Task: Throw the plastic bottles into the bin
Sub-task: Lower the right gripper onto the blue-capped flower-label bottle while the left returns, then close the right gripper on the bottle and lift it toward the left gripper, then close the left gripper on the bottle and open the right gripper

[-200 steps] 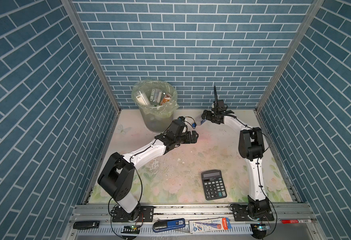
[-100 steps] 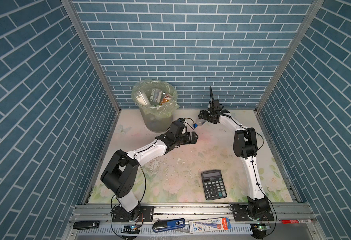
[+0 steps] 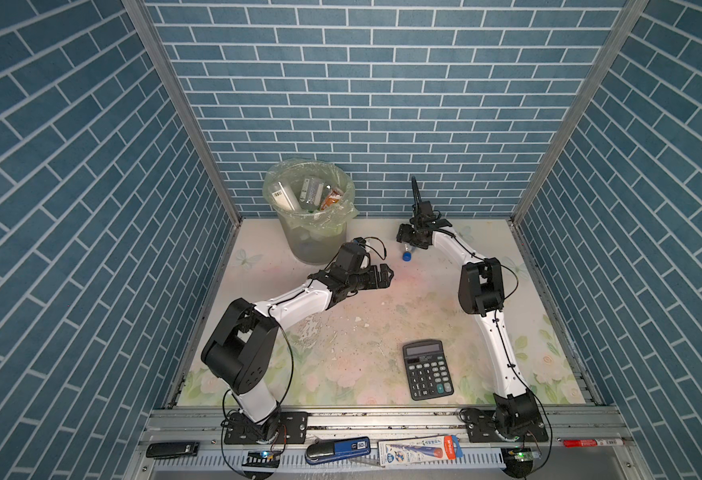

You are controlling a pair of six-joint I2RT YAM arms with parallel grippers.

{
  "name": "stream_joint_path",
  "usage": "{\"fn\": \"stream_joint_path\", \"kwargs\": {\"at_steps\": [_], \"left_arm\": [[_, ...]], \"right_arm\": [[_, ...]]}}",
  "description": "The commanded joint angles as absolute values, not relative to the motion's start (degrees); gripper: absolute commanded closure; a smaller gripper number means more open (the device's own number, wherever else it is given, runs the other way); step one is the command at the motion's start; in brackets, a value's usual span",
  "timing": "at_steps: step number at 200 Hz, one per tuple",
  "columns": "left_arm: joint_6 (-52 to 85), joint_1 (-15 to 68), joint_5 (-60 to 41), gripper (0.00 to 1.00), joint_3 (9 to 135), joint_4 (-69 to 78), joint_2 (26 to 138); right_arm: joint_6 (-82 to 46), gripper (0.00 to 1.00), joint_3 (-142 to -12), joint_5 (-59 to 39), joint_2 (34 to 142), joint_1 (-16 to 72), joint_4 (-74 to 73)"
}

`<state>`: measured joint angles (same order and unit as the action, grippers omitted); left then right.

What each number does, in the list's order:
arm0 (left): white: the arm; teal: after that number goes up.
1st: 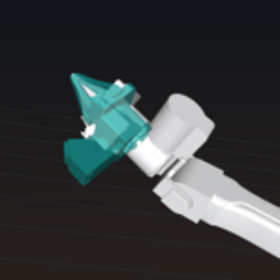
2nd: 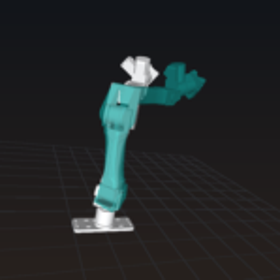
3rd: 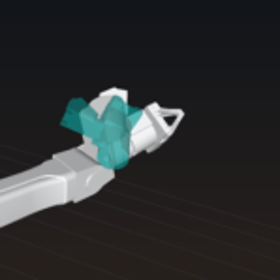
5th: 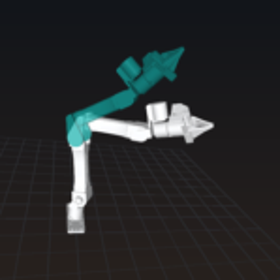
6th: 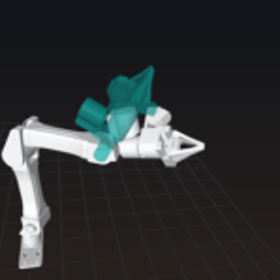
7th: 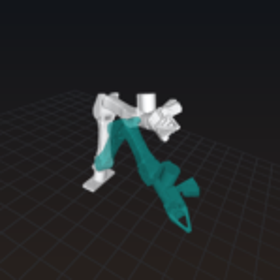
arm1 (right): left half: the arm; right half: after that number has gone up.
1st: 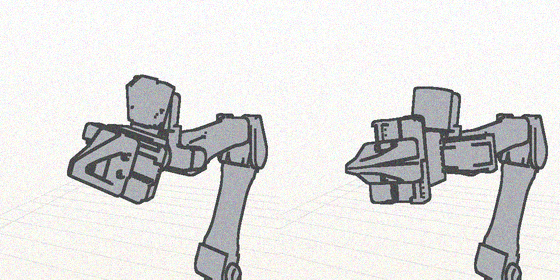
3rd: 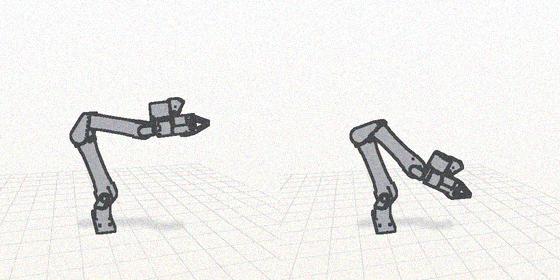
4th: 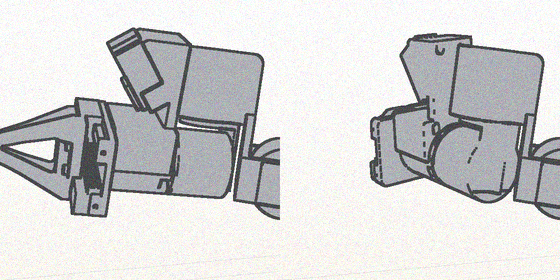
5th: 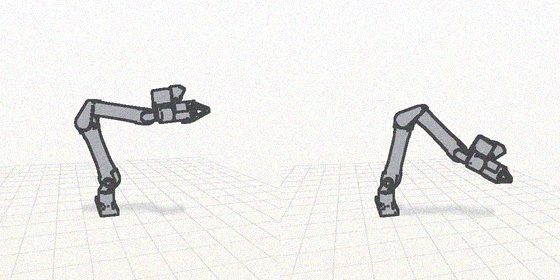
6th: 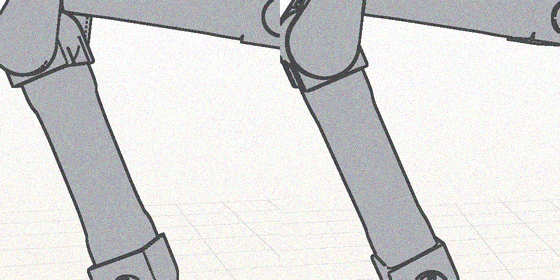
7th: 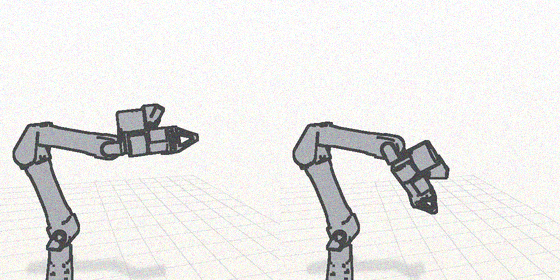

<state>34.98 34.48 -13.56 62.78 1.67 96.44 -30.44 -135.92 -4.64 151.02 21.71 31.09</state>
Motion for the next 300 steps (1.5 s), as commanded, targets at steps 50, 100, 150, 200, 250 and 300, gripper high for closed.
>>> {"fn": "stream_joint_path", "kwargs": {"at_steps": [50,100,150,200,250,300], "left_arm": [[38.04,34.19,-11.59,0.01,58.37,1.45,91.35],[39.83,34.24,-7.07,0.01,53.02,0.18,85.11],[40.92,34.21,-5.89,0.01,51.77,-2.28,83.23],[48.06,33.35,-8.52,0.01,50.34,5.52,85.21],[51.78,32.79,-12.92,0.01,52.07,13.98,89.98],[52.63,32.1,-13.91,0.01,52.48,17.43,89.88]], "right_arm": [[-26.25,0.45,-110.46,-4.7,133.72,24.33,24.74],[-23.14,0.48,-91.64,-4.07,120.87,30.13,20.86],[-21.12,0.49,-74.47,-4.75,111.25,34.35,13.19],[-20.0,0.49,-67.12,-10.98,103.33,35.24,8.51],[-18.25,0.49,-65.62,-19.54,97.22,35.94,6.83],[-16.9,0.49,-64.88,-23.62,94.13,36.65,6.73]]}}
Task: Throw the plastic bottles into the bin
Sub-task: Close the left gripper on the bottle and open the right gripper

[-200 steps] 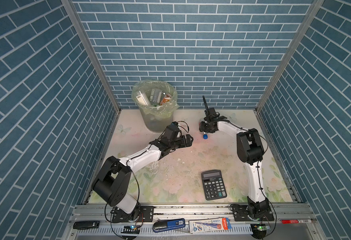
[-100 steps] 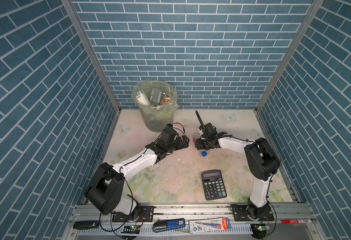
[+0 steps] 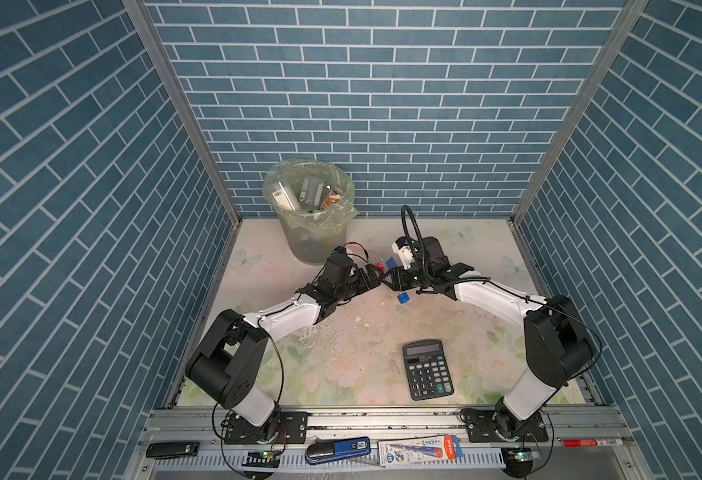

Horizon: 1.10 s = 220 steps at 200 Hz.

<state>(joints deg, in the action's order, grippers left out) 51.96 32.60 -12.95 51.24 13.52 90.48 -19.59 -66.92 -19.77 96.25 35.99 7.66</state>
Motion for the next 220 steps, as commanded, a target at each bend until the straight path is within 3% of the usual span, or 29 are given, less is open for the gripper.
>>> {"fn": "stream_joint_path", "kwargs": {"at_steps": [1,111,164,220], "left_arm": [[52.64,32.09,-13.9,0.01,52.43,17.46,89.81],[51.13,31.54,-13.71,0.01,51.63,18.72,87.6],[51.02,31.45,-13.79,0.08,51.86,19.04,88.49],[51.15,31.36,-14.11,0.21,52.03,19.44,89.15]], "right_arm": [[-16.84,0.49,-64.87,-23.67,94.09,36.65,6.79],[-16.17,0.5,-65.53,-28.1,92.92,37.54,6.74],[-15.78,0.5,-65.65,-29.08,92.9,38.18,6.64],[-15.86,0.5,-65.96,-29.53,93.58,39.2,6.26]]}}
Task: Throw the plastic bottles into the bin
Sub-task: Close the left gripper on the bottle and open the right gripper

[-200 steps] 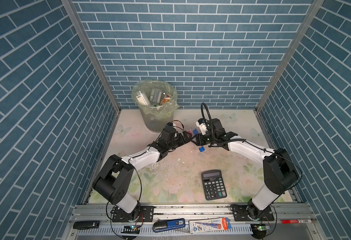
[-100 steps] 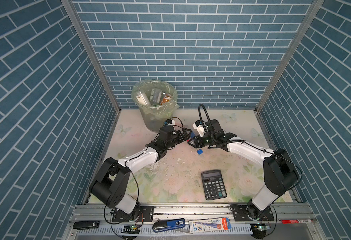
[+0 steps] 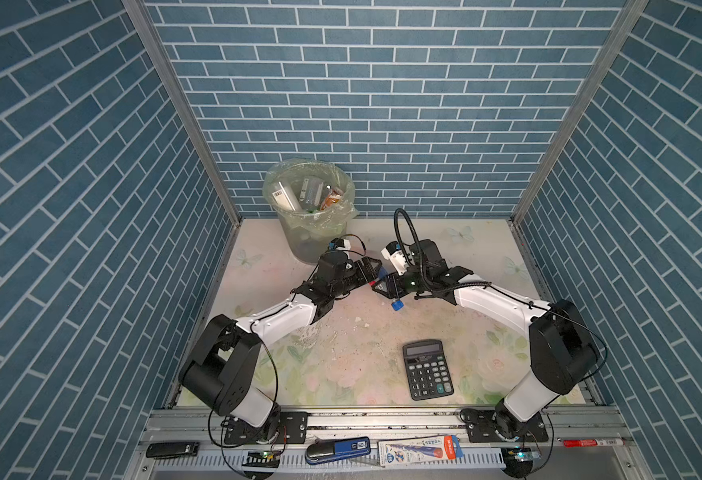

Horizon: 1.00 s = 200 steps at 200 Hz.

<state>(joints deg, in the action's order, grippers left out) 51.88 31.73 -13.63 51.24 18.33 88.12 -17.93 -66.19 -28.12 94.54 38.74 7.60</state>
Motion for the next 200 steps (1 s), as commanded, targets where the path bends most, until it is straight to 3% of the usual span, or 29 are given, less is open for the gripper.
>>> {"fn": "stream_joint_path", "kwargs": {"at_steps": [1,57,84,116,200], "left_arm": [[51.15,31.37,-14.13,0.21,52.03,19.43,89.18],[51.24,31.05,-14.24,0.42,51.55,19.65,89.19],[51.31,30.68,-14.33,0.47,51.42,19.54,89.11],[51.08,29.82,-13.97,0.5,51.02,18.29,88.51],[44.69,26.54,-11.7,0.5,53.98,6.89,82.12]], "right_arm": [[-15.84,0.5,-65.94,-29.53,93.59,39.24,6.25],[-15.73,0.46,-66.27,-29.03,94.13,39.39,6.39],[-15.78,0.37,-66.33,-29.0,94.22,39.51,6.5],[-14.99,0.22,-65.89,-28.5,93.14,39.44,7.41],[-12.94,0.01,-63.81,-26.19,87.46,39.46,9.69]]}}
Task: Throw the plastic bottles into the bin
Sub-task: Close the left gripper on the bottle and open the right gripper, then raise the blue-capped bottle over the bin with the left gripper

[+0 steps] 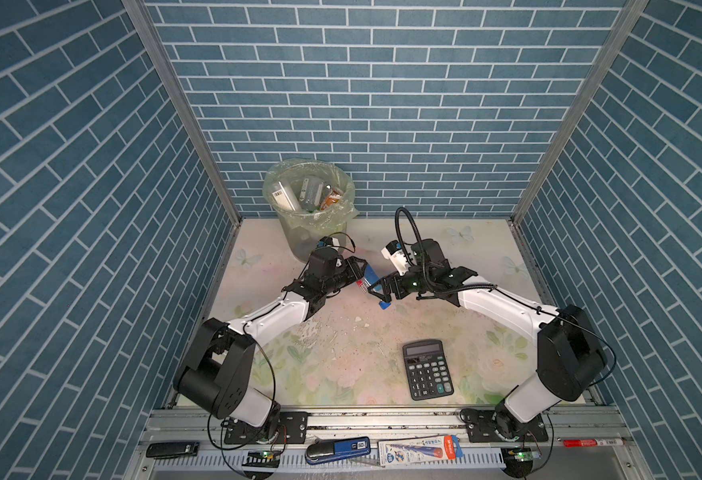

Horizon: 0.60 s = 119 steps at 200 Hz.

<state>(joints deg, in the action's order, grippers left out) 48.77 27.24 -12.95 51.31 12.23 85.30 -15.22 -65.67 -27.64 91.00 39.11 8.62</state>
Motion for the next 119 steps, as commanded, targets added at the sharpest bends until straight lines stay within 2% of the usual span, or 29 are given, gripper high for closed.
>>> {"fn": "stream_joint_path", "kwargs": {"at_steps": [1,45,119], "left_arm": [[44.54,26.45,-11.69,0.5,54.11,6.61,82.02],[37.18,23.06,-11.15,0.5,62.86,-5.79,77.18],[30.66,13.39,-15.77,0.51,84.43,-17.78,80.3]], "right_arm": [[-12.93,0.01,-63.85,-26.1,87.32,39.46,9.68],[-11.13,0.01,-65.52,-22.92,83.12,39.46,10.55],[-8.03,0.01,-76.13,-21.05,84.2,39.58,7.23]]}}
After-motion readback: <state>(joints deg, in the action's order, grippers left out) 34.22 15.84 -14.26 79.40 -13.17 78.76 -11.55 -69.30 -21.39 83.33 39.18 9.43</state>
